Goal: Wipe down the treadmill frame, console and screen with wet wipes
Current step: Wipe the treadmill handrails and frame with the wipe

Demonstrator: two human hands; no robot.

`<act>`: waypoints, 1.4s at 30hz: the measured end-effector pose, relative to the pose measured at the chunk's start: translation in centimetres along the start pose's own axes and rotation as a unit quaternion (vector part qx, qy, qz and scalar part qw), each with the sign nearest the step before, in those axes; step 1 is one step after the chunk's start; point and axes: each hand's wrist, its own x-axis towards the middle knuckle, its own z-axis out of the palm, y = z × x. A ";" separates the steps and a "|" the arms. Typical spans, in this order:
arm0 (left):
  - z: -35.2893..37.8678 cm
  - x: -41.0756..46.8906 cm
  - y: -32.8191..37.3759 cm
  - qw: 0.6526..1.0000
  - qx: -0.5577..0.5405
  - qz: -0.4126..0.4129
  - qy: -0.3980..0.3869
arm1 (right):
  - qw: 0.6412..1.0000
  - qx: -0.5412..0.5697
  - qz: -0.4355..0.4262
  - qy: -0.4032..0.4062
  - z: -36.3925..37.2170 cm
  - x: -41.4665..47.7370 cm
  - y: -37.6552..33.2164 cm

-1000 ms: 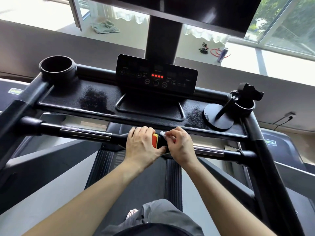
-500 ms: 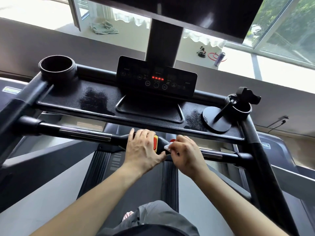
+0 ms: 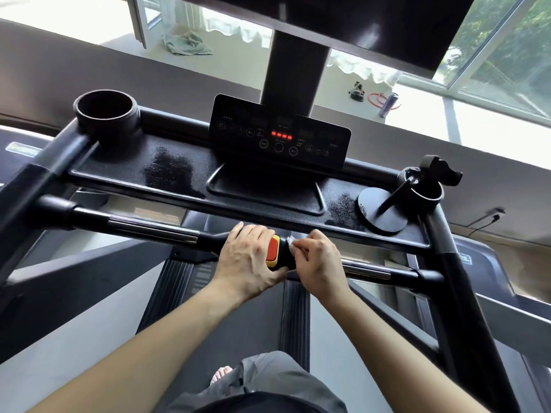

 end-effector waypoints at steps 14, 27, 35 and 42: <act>-0.8 0.2 -1.8 0.997 -0.027 0.023 -0.073 | 0.998 0.035 -0.040 0.030 1.2 0.4 -0.3; -0.7 0.2 -1.9 0.997 -0.020 0.026 -0.074 | 0.990 0.000 -0.138 0.037 1.4 -0.6 0.3; -0.9 0.2 -1.4 0.998 0.003 0.024 -0.052 | 0.993 0.029 -0.102 0.055 1.0 -2.5 -0.3; -1.2 0.4 -1.6 0.998 0.007 0.029 -0.057 | 0.990 0.079 0.029 0.116 0.0 -7.1 2.5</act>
